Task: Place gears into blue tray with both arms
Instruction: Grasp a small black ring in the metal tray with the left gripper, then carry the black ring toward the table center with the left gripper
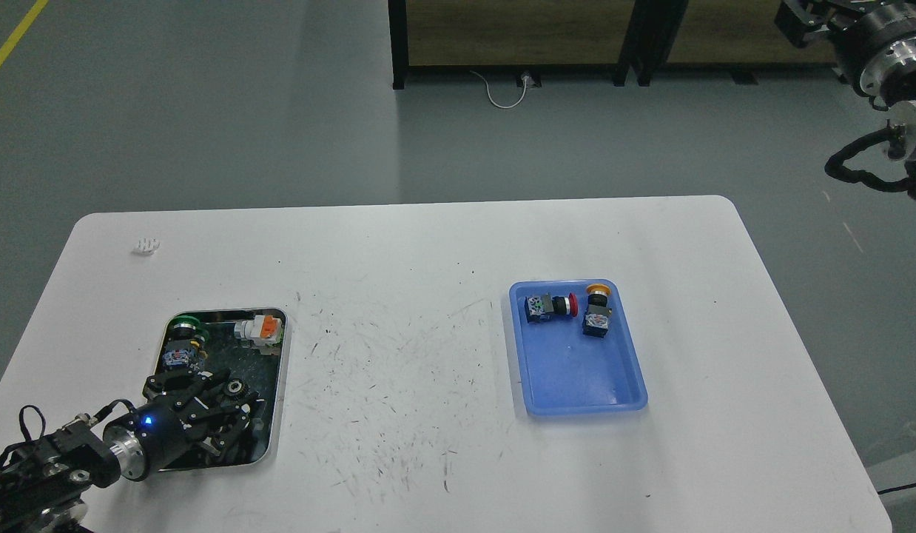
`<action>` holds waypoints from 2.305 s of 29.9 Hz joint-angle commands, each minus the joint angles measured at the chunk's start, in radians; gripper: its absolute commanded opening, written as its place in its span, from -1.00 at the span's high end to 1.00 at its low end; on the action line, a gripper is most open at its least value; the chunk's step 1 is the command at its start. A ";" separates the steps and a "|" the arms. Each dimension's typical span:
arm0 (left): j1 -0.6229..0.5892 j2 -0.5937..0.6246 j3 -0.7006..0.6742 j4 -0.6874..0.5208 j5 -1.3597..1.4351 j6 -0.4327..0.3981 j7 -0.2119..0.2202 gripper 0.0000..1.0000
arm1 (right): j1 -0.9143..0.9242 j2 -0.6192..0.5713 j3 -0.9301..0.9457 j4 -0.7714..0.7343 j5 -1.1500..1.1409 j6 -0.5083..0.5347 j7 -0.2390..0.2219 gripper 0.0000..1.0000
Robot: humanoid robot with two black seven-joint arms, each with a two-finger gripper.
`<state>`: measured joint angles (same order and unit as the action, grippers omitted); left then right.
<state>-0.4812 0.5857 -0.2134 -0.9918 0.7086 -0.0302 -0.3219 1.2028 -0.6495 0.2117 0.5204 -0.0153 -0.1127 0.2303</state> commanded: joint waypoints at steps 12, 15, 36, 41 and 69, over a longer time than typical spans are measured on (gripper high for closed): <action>-0.001 0.006 0.000 -0.001 0.000 -0.011 0.001 0.33 | 0.001 0.019 0.000 0.000 -0.003 -0.008 0.000 -1.00; -0.002 0.006 0.000 -0.001 -0.001 -0.017 0.001 0.42 | 0.000 0.019 0.000 0.000 -0.003 -0.008 0.000 -1.00; -0.117 0.072 -0.024 -0.051 -0.037 -0.126 0.030 0.47 | -0.005 0.021 0.000 0.000 -0.005 -0.013 0.000 -1.00; -0.210 0.092 -0.015 -0.122 -0.037 -0.175 0.076 0.47 | -0.008 0.021 0.000 0.000 -0.005 -0.013 0.000 -1.00; -0.405 -0.543 0.287 0.099 -0.012 -0.149 0.162 0.47 | 0.004 0.077 -0.061 -0.007 -0.005 -0.047 0.003 -1.00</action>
<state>-0.8905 0.0944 0.0704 -0.9464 0.6962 -0.1884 -0.1595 1.2068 -0.5734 0.1537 0.5146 -0.0200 -0.1590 0.2333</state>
